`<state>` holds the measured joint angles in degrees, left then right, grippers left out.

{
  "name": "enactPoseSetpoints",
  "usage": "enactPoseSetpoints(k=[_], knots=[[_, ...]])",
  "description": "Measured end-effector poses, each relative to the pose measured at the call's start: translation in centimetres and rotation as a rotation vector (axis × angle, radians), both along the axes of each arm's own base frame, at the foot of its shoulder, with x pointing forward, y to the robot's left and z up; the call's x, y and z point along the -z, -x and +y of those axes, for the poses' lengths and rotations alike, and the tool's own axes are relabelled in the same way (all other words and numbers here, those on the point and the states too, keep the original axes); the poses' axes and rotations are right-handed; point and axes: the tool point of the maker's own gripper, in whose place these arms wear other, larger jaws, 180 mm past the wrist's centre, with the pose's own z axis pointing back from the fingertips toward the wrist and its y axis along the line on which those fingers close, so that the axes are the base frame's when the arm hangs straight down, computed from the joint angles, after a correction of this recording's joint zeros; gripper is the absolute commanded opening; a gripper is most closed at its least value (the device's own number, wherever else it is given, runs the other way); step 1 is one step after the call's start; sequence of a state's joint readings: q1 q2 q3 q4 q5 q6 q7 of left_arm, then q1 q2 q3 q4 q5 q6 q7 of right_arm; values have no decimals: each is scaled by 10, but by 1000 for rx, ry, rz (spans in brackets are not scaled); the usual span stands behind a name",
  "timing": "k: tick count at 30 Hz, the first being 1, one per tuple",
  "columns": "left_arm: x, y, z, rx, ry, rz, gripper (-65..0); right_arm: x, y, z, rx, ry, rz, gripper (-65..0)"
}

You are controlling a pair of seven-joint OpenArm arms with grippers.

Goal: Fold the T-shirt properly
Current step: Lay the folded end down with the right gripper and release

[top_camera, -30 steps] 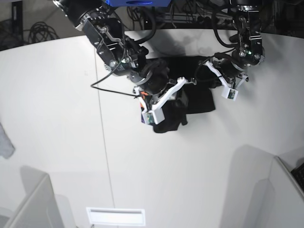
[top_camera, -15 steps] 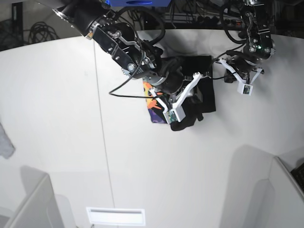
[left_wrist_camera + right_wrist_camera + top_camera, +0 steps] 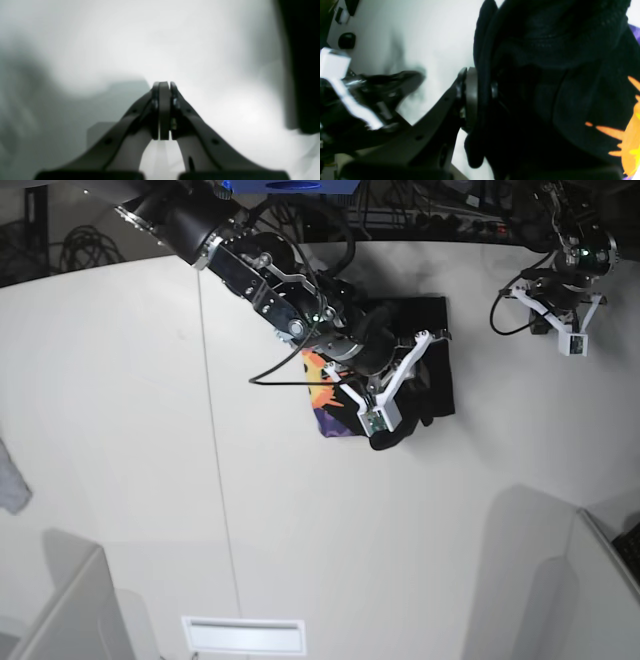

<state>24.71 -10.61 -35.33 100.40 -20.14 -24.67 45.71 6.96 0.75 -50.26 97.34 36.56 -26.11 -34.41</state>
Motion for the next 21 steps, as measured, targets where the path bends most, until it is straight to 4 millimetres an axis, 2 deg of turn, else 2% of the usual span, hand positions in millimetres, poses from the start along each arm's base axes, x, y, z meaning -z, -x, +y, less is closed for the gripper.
enactPoseSetpoints(k=[3,5,20,21], knots=[[-6,5,19,-54,-23,-11,-650,12,2,-1,2,24,25,-650],[-9,7,26,-73,-32,-18,-650,9,2,2,1,15,24,-650],[-9,7,26,-72,-30,-16,-650,35,5,10,3,61,84,-650],[-9,7,26,-72,-30,-16,-650,35,5,11,2,60,87,-627]])
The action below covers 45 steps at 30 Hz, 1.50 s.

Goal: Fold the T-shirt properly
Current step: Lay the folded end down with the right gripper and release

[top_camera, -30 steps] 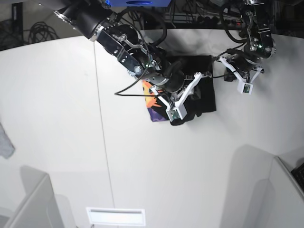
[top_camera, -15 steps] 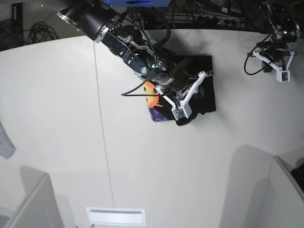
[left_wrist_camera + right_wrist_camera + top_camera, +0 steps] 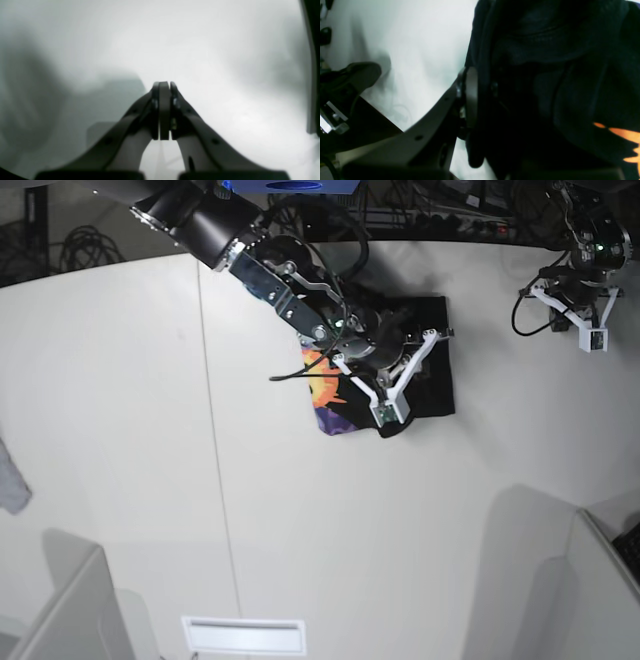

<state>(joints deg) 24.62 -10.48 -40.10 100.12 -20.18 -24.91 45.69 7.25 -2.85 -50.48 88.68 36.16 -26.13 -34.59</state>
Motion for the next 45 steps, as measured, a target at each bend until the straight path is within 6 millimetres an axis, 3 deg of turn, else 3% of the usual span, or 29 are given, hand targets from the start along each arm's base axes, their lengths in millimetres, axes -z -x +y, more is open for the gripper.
enactPoseSetpoints(k=[3,6,12,17,21,24,27,29,33,38,40,43,45], knots=[[0,2,1,-2,-4,4,-650,-1,0,1,-2,-3,-1,-441],[2,5,1,-2,-3,12,-650,-1,0,1,-1,-2,-1,-356],[2,5,1,-1,-4,13,-650,-2,2,5,-12,-2,-8,-338],[1,6,2,-3,-5,13,-650,-12,25,34,-167,10,-60,-338],[1,6,2,-4,-5,13,-650,-12,26,42,-217,40,-101,-338],[1,6,2,-4,-4,13,-650,-9,38,52,-292,71,-127,-338],[1,6,2,-4,-4,13,-650,-22,55,70,-385,57,-171,-342],[1,6,2,-4,-4,12,-650,-37,53,73,-407,37,-207,-344],[2,5,0,0,1,13,-650,-64,29,50,-346,-8,-279,-344],[2,4,-6,29,7,12,-650,-77,-2,3,-198,-38,-287,-362],[1,3,-21,112,18,5,-650,-75,-16,-19,-116,-45,-271,-446],[-2,-1,-53,218,63,-31,-650,-62,-34,-62,27,-19,-232,-650],[-1,-3,-64,236,86,-45,-650,-54,-38,-85,113,-17,-198,-650]])
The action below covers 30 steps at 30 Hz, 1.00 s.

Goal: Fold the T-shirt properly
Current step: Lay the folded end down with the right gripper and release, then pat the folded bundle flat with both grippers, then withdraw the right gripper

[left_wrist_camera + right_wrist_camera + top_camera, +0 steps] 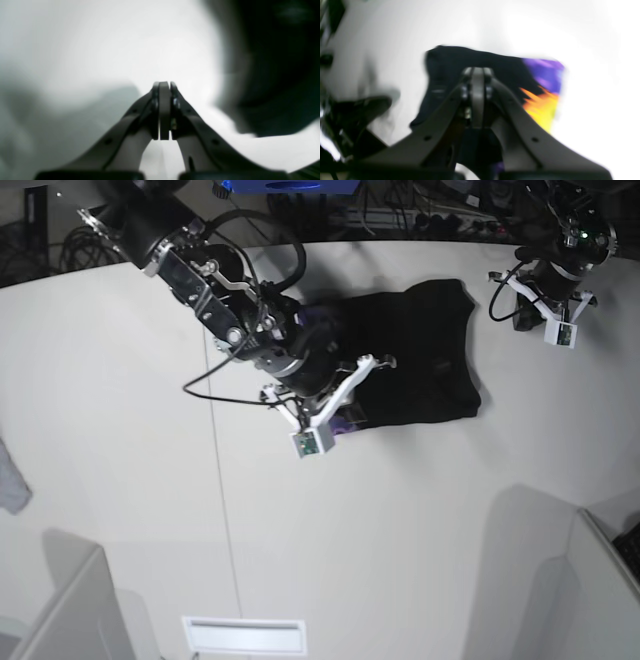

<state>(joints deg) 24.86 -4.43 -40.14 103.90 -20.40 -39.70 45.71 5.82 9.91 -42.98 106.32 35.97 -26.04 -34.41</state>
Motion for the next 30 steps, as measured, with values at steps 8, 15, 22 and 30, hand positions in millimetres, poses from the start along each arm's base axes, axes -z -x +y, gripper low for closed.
enactPoseSetpoints(k=[8,15,22,30], knots=[[-22,-21,-28,-34,240,-158,-425,27,6,-53,205,-26,113,-650],[-27,-29,-37,-5,313,-138,0,40,17,-63,226,-12,154,-650],[-3,-48,-33,-30,341,-79,0,34,22,-70,228,-15,141,-650],[22,-57,-81,75,407,-13,0,34,27,-75,222,-5,140,-650]])
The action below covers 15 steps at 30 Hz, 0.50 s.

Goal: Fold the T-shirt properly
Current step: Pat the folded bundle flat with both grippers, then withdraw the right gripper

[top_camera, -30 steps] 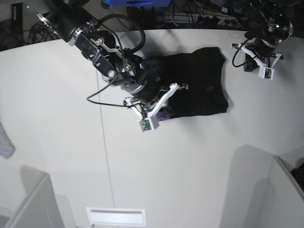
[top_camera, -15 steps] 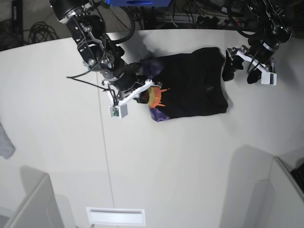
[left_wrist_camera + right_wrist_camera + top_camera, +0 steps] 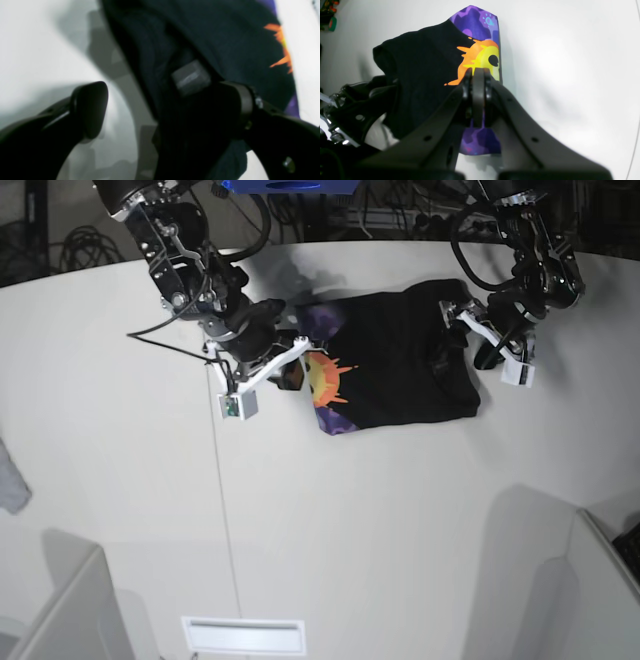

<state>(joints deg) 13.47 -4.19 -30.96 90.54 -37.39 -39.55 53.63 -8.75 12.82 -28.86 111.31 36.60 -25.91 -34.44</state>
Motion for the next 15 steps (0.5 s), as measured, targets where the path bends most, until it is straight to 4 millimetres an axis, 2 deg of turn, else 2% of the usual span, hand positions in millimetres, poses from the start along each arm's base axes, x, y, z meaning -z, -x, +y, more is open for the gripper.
enactPoseSetpoints(k=[5,8,10,15], knots=[[4,-7,-6,-12,43,-11,0,8,10,-1,0,4,30,-650],[6,-10,-10,-7,61,-10,-10,6,8,-1,2,2,22,-650],[8,-13,-18,12,75,-15,-84,7,9,-1,2,3,24,-650],[18,-11,-28,14,123,12,-372,10,13,-1,2,3,36,-650]])
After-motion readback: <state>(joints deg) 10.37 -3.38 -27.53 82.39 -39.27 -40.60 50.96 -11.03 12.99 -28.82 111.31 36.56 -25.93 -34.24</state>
